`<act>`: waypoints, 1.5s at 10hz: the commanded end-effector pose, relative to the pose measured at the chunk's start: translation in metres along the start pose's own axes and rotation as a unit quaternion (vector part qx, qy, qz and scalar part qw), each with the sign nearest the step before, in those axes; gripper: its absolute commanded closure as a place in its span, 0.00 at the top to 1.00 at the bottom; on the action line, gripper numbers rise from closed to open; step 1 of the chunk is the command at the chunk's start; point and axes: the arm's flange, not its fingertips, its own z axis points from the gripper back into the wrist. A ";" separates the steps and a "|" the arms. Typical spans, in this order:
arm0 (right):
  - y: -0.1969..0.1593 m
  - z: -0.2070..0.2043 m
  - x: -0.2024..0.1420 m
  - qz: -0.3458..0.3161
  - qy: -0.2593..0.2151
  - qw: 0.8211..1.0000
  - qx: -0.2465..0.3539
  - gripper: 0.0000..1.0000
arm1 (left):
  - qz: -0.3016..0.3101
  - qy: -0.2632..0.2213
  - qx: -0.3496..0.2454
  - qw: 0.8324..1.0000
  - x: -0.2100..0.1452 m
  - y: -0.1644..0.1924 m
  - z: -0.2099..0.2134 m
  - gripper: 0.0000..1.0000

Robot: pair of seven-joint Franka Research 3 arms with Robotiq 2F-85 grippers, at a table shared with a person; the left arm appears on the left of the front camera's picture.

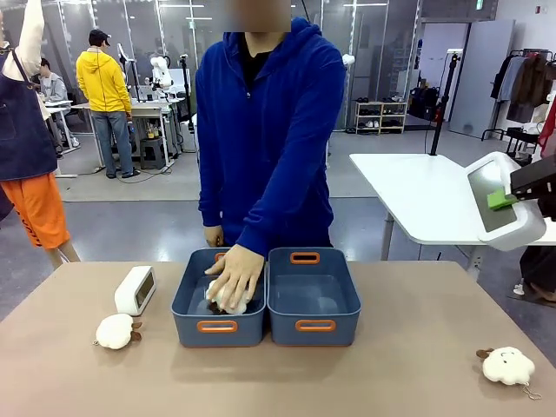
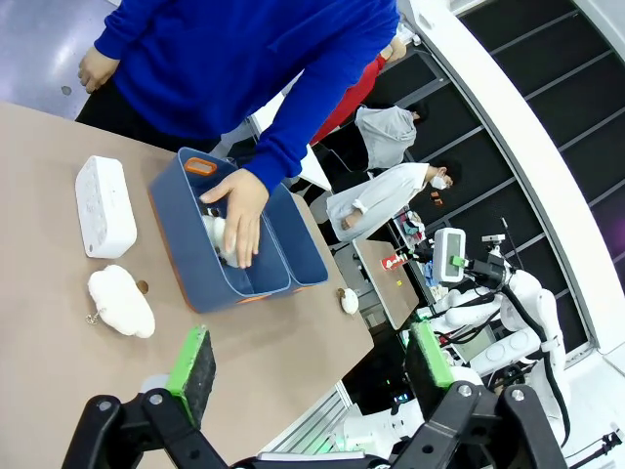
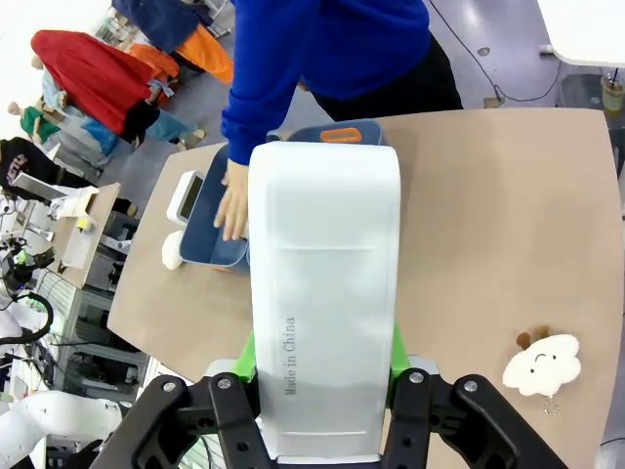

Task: Sort the digital clocks into the basket.
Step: Pick up the Digital clock from the table and place it into the empty Plastic storage basket.

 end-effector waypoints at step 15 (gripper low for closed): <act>0.116 -0.394 0.039 0.120 0.191 0.956 -0.189 0.00 | -0.006 -0.008 -0.011 1.000 0.003 -0.001 0.000 1.00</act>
